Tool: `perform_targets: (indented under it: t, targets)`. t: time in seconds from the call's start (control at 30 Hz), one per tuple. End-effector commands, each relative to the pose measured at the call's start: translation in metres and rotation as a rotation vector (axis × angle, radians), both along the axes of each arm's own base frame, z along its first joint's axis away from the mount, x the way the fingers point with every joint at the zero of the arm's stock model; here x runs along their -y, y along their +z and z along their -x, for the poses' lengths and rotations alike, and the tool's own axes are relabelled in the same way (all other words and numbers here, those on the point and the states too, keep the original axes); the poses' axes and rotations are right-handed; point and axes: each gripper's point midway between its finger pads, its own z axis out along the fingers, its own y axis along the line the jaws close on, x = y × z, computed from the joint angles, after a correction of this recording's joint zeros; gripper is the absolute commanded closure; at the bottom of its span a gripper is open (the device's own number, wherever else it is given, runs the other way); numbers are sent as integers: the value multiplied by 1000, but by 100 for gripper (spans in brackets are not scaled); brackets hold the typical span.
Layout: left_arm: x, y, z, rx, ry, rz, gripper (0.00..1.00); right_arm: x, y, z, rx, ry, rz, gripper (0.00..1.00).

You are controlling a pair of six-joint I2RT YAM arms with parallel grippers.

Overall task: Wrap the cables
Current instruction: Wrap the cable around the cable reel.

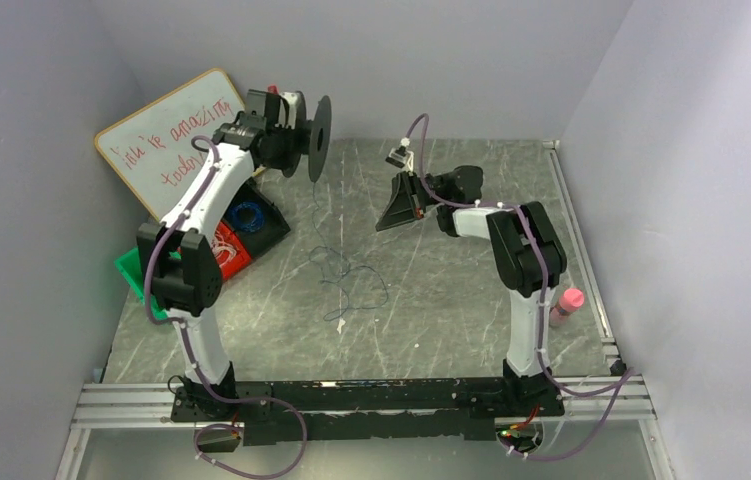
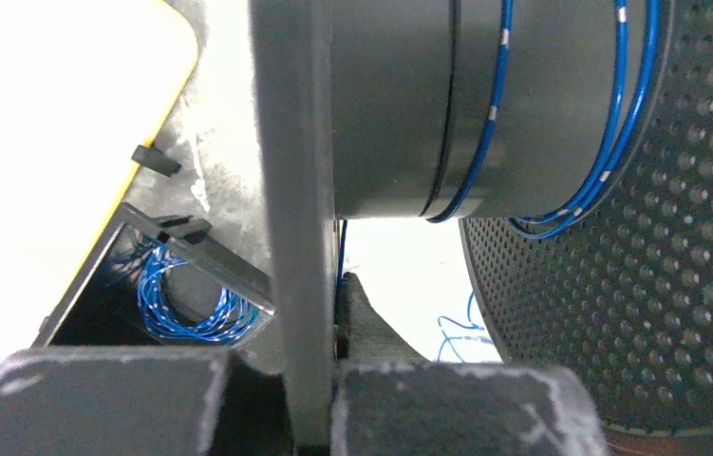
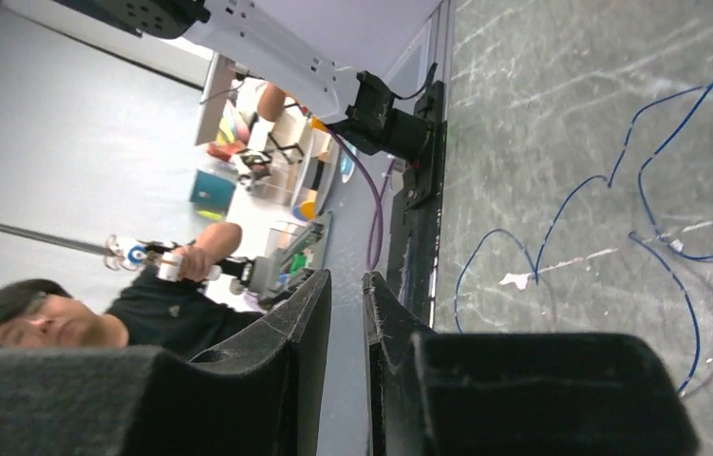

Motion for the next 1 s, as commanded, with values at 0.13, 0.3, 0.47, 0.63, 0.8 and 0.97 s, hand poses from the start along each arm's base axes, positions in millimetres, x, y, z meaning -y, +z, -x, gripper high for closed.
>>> perform_targets:
  t: [0.13,0.3,0.47,0.63,0.8,0.97]
  targets:
    - [-1,108,3,258,21,72,98,-5,52,1,223,-191,-164,70]
    - [-5,121,6,278,42,72,98,-14,-17,-37,539,-412,252,64]
    - [-12,153,7,340,63,57,98,-18,-31,8,747,-174,200,61]
    - [-21,186,9,415,85,33,98,-30,-58,68,923,120,256,60]
    - [-27,209,14,468,102,20,98,-35,-94,95,942,259,349,59]
    - [-32,217,18,490,108,5,98,-36,-119,116,938,381,419,59]
